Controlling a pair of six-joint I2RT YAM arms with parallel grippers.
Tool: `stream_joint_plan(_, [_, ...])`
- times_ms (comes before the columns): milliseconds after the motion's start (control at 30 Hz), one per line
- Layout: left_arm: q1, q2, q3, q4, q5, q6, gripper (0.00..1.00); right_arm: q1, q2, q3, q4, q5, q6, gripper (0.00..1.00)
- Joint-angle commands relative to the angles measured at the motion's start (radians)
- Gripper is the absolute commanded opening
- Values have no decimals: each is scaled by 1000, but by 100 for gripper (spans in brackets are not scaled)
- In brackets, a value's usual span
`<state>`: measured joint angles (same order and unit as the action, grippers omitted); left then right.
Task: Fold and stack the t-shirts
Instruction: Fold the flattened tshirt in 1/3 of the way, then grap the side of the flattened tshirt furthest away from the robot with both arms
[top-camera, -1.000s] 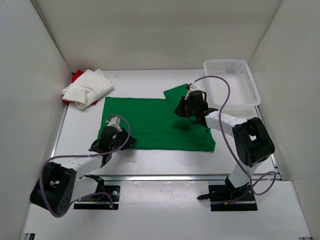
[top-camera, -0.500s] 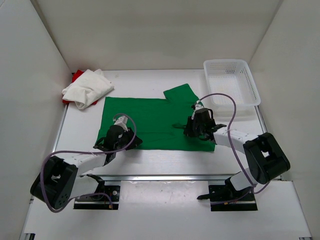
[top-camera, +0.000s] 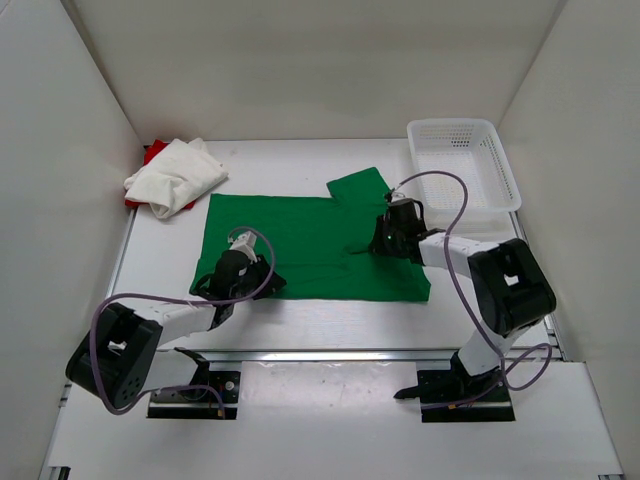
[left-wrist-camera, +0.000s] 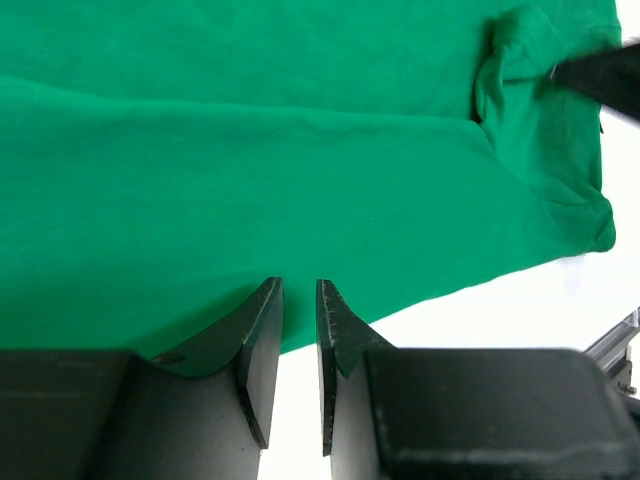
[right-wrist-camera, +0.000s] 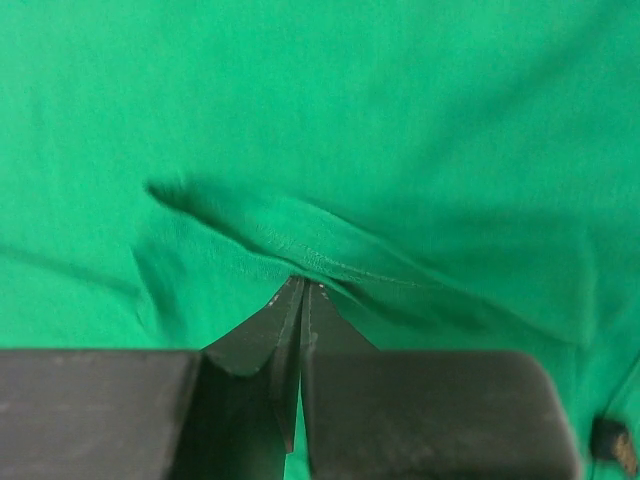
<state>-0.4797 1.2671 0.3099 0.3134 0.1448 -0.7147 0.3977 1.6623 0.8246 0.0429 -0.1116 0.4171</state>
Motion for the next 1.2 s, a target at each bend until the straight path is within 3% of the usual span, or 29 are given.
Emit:
stream_joint_plan(0, [10, -40, -9, 4, -1, 8, 31, -10, 51, 135, 60, 58, -23, 0])
stream_joint_plan(133, [23, -72, -6, -11, -1, 11, 31, -13, 157, 229, 40, 10, -18, 0])
stream_joint_plan(267, [35, -130, -26, -25, -27, 9, 31, 12, 36, 115, 87, 44, -20, 0])
stream_joint_plan(400, [-28, -106, 6, -26, -40, 6, 32, 24, -106, -37, 123, 14, 12, 0])
stream_joint_plan(533, [-71, -28, 60, -30, -30, 17, 32, 105, -165, -139, 118, -5, 32, 0])
stream_joint_plan(667, [-42, 8, 67, -42, -36, 38, 31, 190, -173, -191, 101, -10, 40, 0])
stream_joint_plan(900, [49, 31, -25, -80, -24, 52, 30, 231, -162, -254, 100, -11, 46, 0])
stream_joint_plan(1167, [-49, -104, -216, -76, -57, -74, 25, 290, -271, -303, 2, -26, 20, 0])
